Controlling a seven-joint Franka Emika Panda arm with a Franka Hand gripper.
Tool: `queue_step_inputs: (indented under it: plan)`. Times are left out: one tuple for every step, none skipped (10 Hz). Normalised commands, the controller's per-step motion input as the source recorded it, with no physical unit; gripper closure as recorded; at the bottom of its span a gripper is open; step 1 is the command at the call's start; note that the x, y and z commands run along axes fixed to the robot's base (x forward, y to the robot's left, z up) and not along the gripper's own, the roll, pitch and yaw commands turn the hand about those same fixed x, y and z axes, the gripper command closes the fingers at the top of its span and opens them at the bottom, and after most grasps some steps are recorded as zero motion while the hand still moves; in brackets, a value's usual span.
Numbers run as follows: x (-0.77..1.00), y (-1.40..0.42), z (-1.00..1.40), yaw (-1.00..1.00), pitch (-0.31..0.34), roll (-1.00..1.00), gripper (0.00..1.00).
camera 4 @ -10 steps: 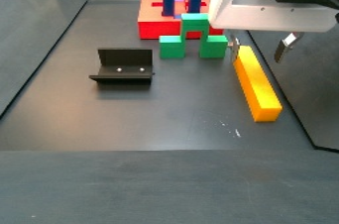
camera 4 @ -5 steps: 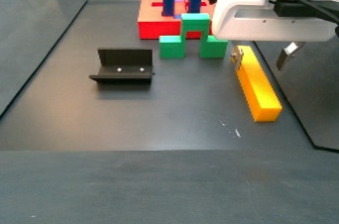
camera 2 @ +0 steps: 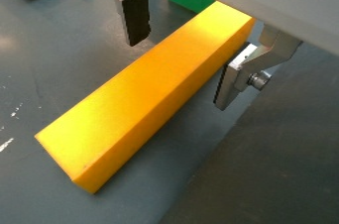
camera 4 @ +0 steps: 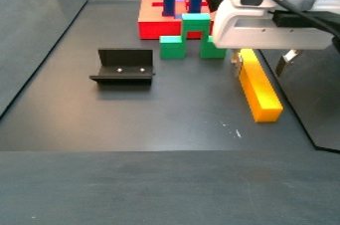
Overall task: Pick up the yellow object. Move up. Move to above the board. Insert the yellow object.
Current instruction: Pick up the yellow object.
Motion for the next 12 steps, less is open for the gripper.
queue_step_inputs:
  plan:
    - [0.00,0.00,-0.21,0.00,-0.051,0.00,0.00]
    - [-0.08,0.00,-0.15,0.00,-0.059,0.00,0.00]
    - [-0.05,-0.01,-0.14,0.00,-0.066,0.00,0.00]
    - [-0.01,-0.01,-0.16,0.00,-0.073,0.00,0.00]
    - [0.00,-0.02,-0.17,0.00,-0.057,0.00,0.00]
    - [0.00,0.00,-0.23,0.00,-0.049,0.00,0.00]
    - [0.00,-0.09,-0.15,0.01,-0.027,0.02,0.00]
    - [0.00,-0.07,-0.17,0.00,-0.026,0.03,0.00]
    - [0.00,-0.04,-0.15,0.00,-0.043,0.01,0.00]
    - [-0.02,-0.02,-0.14,0.00,-0.049,0.02,0.00]
    - [-0.04,0.00,-0.22,0.00,-0.061,0.02,0.00]
    - [0.00,0.00,-0.05,0.00,-0.009,0.04,0.00]
